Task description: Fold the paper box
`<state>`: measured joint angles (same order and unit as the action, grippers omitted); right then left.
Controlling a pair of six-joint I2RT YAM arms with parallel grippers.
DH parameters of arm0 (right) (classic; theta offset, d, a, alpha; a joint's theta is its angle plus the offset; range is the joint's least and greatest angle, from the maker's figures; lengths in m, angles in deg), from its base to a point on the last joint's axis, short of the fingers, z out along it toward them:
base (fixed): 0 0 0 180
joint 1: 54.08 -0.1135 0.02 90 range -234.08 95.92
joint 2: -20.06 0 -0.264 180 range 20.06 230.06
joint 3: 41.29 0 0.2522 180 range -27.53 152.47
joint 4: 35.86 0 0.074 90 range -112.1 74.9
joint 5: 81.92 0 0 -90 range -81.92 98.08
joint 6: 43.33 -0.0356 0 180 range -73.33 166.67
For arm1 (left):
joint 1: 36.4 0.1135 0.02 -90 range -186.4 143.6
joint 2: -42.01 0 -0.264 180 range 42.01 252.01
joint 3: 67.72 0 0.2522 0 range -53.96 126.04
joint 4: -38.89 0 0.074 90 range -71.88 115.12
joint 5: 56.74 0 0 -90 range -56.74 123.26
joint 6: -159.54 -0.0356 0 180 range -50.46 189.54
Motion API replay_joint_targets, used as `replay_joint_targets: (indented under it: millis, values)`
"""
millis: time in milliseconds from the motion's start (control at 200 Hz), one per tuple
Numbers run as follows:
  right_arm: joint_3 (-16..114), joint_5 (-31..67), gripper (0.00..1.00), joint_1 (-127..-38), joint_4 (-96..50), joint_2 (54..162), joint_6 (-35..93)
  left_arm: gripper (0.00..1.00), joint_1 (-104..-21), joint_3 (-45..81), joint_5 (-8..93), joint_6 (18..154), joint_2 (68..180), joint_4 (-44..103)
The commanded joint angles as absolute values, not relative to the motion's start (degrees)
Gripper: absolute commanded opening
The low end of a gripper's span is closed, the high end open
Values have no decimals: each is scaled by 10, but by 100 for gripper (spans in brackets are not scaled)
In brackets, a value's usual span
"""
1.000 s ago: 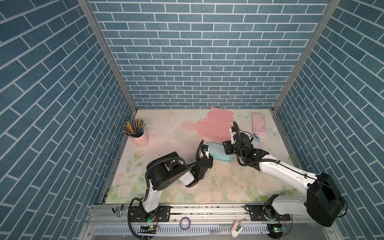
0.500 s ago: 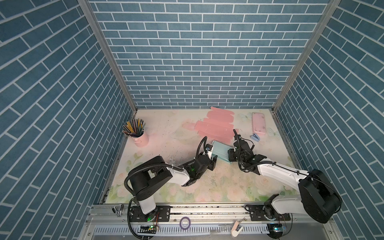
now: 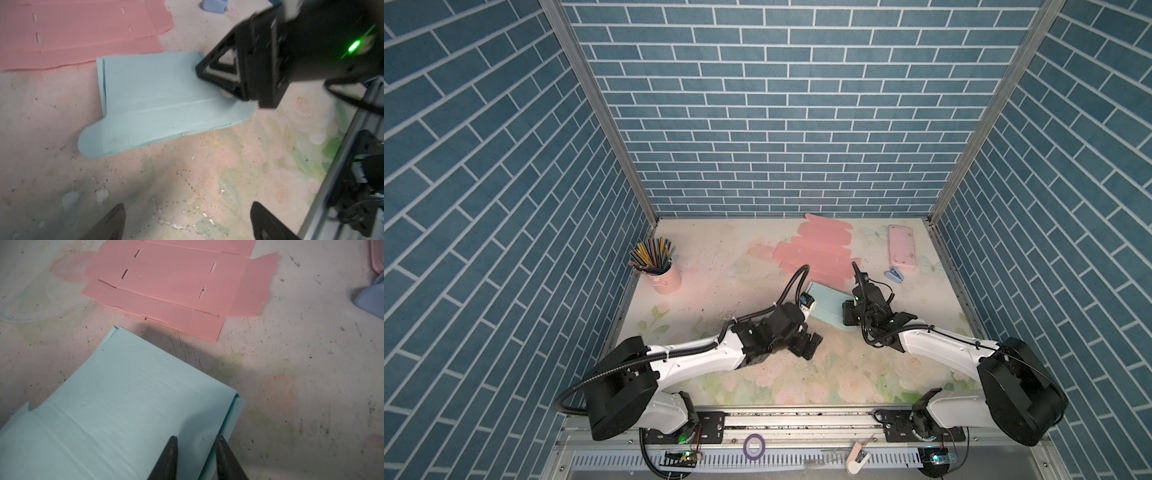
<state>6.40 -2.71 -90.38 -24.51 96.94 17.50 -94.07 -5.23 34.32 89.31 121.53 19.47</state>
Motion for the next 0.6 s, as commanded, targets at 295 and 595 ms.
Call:
replay_joint_targets:
  millis: [295, 595]
  values:
    - [63, -36, 32, -901, -203, 957, 167, 94, -762, 104, 484, 885, 1354, 167]
    - [55, -33, 32, -901, -203, 948, 168, 88, -741, 128, 514, 882, 1496, 207]
